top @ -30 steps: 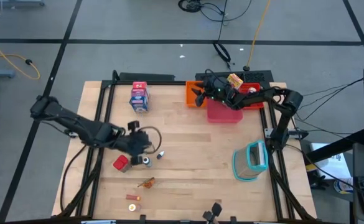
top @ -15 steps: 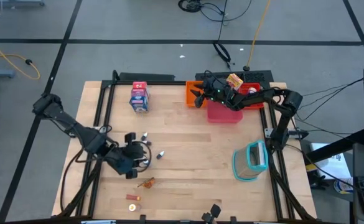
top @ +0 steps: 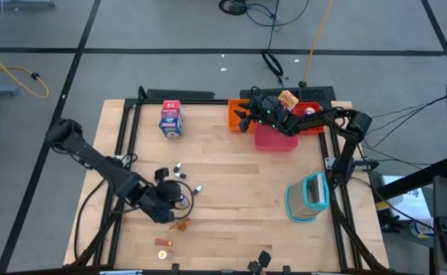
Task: Pick & Place Kitchen Items
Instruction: Put the large black food coloring bottle into the orange bin
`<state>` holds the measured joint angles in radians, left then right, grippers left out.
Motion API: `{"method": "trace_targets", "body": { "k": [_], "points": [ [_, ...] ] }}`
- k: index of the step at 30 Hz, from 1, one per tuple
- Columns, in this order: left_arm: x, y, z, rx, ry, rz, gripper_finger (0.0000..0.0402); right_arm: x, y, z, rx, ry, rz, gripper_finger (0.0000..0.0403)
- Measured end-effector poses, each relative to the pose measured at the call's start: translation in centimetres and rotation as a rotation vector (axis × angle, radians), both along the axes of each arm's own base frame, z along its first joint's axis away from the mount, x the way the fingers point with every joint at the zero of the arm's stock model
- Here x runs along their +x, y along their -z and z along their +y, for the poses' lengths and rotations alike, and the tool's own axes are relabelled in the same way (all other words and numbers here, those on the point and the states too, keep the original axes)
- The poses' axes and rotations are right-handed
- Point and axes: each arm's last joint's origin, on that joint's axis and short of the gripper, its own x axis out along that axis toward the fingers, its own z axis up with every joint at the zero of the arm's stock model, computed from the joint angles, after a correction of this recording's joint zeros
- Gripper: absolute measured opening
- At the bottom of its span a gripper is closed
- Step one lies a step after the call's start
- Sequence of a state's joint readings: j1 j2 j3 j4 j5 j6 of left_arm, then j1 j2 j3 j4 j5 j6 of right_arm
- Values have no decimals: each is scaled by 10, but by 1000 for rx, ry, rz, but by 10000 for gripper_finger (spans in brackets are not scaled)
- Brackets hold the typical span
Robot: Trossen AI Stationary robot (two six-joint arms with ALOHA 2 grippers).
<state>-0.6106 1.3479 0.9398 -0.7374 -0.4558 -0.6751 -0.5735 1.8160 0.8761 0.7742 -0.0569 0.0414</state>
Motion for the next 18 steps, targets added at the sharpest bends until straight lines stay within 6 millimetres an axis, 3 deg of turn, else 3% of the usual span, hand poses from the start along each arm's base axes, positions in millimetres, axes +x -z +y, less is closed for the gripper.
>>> {"method": "trace_targets", "body": {
  "k": [11, 18],
  "points": [
    [1, 16, -1, 19, -95, 83, 204, 0, 0, 0, 0, 0, 0, 160],
    [8, 27, -6, 30, -115, 96, 212, 0, 0, 0, 1, 0, 0, 161]
  ]
}}
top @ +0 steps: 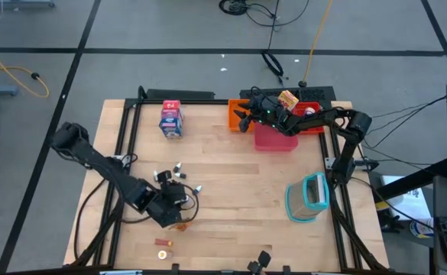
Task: Pick & Place Kitchen Items
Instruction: Put the large black food coloring bottle into the orange bin
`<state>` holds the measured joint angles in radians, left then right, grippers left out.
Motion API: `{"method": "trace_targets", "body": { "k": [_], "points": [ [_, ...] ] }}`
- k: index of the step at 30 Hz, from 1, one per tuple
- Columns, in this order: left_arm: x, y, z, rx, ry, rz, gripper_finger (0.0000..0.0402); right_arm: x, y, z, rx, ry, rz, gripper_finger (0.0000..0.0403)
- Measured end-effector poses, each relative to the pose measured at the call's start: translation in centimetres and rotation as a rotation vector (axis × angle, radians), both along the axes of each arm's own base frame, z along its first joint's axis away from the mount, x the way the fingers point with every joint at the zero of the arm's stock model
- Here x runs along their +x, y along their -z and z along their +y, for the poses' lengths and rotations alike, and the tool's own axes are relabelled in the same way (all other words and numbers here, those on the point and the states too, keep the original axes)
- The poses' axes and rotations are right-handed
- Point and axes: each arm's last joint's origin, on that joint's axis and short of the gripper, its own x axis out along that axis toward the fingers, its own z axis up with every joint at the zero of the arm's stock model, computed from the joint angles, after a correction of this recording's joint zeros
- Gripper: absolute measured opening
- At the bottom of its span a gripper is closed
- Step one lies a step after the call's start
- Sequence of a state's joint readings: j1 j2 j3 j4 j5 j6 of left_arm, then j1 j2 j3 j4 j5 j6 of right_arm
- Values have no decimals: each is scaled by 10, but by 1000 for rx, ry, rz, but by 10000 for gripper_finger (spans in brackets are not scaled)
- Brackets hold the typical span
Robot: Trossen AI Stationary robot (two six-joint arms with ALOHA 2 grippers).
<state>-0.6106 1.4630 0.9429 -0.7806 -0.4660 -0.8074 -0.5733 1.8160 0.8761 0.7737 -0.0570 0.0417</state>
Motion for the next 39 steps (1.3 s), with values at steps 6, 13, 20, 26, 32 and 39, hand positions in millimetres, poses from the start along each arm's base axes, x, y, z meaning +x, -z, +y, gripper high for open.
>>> {"method": "trace_targets", "body": {
  "k": [6, 13, 20, 26, 32, 39],
  "points": [
    [2, 15, -2, 23, -3, 69, 212, 1, 0, 1, 0, -4, 0, 160],
    [7, 28, -3, 59, 20, 128, 154, 2, 0, 4, 0, -13, 0, 161],
    [7, 28, -3, 84, 42, 127, 11, 2, 0, 4, 0, -13, 0, 160],
    [7, 27, 1, 116, 54, 138, 4, 2, 0, 4, 0, -13, 0, 158],
    [3, 9, 20, 143, 30, 129, 2, 2, 0, 4, 0, -13, 0, 161],
    [-1, -25, 49, 123, 32, 23, 2, 2, 0, 4, 0, -13, 1, 160]
  ]
}}
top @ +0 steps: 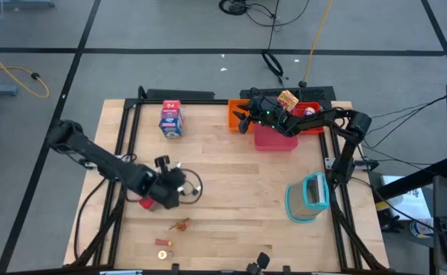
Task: Pick & Place Kitchen Items
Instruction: Put the large black food coloring bottle into the orange bin
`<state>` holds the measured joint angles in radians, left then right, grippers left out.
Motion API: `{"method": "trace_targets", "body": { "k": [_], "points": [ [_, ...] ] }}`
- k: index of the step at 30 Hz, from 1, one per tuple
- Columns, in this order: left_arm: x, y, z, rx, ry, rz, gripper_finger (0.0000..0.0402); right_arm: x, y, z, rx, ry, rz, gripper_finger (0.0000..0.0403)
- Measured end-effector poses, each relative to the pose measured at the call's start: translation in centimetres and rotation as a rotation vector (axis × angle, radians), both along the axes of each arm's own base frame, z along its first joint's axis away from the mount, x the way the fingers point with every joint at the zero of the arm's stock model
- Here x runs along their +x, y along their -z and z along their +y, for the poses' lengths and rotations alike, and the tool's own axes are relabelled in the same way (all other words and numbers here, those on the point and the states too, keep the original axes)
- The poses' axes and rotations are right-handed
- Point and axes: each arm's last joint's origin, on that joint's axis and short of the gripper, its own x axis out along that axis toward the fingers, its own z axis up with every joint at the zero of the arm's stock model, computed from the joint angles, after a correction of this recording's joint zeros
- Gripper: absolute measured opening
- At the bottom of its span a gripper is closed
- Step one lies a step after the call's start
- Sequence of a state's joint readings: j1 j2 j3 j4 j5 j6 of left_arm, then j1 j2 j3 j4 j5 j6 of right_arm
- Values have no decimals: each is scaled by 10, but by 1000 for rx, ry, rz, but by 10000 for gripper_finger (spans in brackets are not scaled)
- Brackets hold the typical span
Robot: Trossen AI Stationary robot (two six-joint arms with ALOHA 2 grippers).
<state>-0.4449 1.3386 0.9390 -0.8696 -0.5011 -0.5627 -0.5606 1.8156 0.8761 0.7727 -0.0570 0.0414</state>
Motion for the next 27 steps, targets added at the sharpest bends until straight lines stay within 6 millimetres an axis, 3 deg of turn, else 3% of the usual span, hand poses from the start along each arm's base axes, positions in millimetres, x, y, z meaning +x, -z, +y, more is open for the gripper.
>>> {"method": "trace_targets", "body": {
  "k": [5, 10, 18, 27],
  "points": [
    [-4, -14, 14, -75, -23, -35, 2, 0, 1, 1, 16, -31, 3, 158],
    [-5, -9, 14, -112, 24, 46, 26, 1, 1, 3, 31, -101, -3, 159],
    [6, 14, 11, -2, 222, 245, 113, 1, 1, 3, 29, -99, -2, 156],
    [16, 34, 15, -39, 237, 358, 201, 1, 1, 3, 30, -100, -2, 155]
  ]
}}
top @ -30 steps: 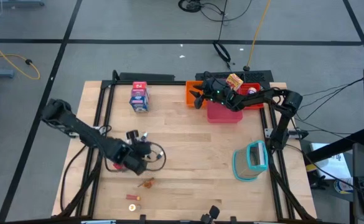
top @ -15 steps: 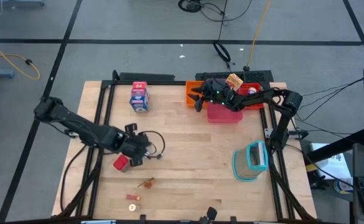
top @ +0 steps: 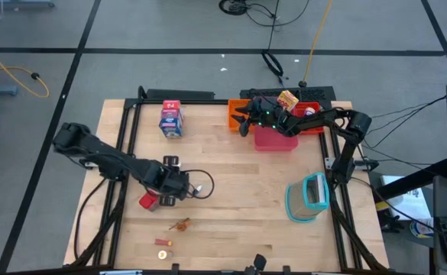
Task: Pick & Place Kitchen Items
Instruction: Put the large black food coloring bottle into the orange bin
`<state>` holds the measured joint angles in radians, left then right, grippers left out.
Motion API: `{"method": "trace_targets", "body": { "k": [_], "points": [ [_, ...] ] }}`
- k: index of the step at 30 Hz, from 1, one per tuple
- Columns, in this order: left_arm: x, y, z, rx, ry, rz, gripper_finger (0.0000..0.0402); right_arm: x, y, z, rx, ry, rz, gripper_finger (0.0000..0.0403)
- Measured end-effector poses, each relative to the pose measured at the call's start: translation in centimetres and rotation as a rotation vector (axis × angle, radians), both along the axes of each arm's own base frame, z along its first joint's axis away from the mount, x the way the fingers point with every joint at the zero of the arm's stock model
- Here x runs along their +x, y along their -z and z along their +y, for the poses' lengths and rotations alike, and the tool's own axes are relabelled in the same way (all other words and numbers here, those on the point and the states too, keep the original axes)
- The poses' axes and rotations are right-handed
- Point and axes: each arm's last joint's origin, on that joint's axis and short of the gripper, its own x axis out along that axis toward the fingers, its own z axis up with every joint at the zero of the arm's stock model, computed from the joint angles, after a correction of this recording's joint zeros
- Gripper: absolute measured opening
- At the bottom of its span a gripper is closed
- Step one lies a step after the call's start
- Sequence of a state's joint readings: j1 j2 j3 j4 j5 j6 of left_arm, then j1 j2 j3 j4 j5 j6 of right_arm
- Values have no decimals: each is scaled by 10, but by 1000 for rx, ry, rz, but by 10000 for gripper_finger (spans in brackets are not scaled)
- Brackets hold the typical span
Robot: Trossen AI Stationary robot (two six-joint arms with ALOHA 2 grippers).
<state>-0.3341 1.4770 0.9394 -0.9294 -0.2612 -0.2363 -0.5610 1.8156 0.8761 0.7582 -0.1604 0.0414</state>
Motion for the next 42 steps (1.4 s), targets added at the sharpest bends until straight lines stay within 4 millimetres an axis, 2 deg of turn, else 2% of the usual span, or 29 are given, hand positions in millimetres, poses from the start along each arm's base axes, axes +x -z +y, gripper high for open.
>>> {"method": "trace_targets", "body": {
  "k": [7, 17, 23, 26, 31, 36, 42],
  "points": [
    [3, 14, -6, 9, 159, 102, 212, 0, 0, 0, 0, 1, 0, 155],
    [10, 38, -9, 62, 396, 255, 182, 0, 0, 0, 0, 1, 0, 155],
    [17, 58, -3, 98, 424, 347, 162, 0, 0, 0, 0, 0, 0, 155],
    [18, 62, 1, 101, 404, 363, 143, 0, 0, 0, 0, 0, 0, 155],
    [17, 56, 6, 75, 360, 335, 83, 0, 0, 0, 0, -1, 0, 155],
    [16, 41, 12, -4, 260, 256, 81, 0, 0, 0, 0, -1, 0, 155],
    [12, 19, 16, 6, 208, 143, 81, 0, 0, 0, 0, -1, 0, 155]
  ]
}}
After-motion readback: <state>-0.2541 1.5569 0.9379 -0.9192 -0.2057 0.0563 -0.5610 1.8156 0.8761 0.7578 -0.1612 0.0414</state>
